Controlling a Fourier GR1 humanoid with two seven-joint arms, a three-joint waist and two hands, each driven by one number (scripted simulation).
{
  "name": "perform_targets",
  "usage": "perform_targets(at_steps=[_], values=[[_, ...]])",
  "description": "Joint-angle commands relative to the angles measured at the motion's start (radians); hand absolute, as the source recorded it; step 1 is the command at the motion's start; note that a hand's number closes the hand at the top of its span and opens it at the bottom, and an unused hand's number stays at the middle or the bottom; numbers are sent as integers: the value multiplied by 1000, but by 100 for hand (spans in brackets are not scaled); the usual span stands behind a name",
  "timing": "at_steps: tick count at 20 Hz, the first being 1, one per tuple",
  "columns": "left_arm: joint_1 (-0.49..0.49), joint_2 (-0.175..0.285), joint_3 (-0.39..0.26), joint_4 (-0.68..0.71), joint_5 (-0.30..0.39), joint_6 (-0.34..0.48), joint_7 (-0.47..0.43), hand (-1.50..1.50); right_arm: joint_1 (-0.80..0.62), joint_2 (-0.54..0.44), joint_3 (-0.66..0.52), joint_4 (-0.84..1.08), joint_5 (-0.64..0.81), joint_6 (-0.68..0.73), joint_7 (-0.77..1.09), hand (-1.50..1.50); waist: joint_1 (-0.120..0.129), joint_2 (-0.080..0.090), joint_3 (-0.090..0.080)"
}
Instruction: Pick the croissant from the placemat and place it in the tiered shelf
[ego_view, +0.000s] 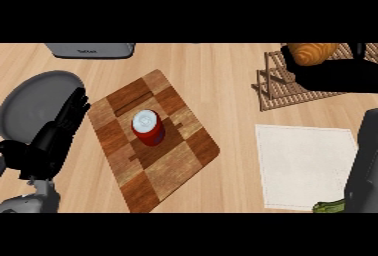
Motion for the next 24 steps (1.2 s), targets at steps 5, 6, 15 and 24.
perform_targets(at_steps=[5, 6, 15, 24], values=[[-13, -10, -21, 7, -19, 6, 7, 0, -74, -359, 171, 202, 354, 147, -165, 150, 15, 6, 4], [-20, 20, 23, 2, 17, -14, -1, 0, -44, -376, 163, 243, 367, 103, -236, 150, 17, 5, 6], [17, 25, 25, -41, 32, -38, 19, 0, -191, -370, 141, 610, 407, -135, -543, 150, 12, -2, 7], [-26, 0, 10, 28, -12, -7, -2, 0, -325, -354, 153, 825, 324, 18, -673, 150, 6, -1, 6]])
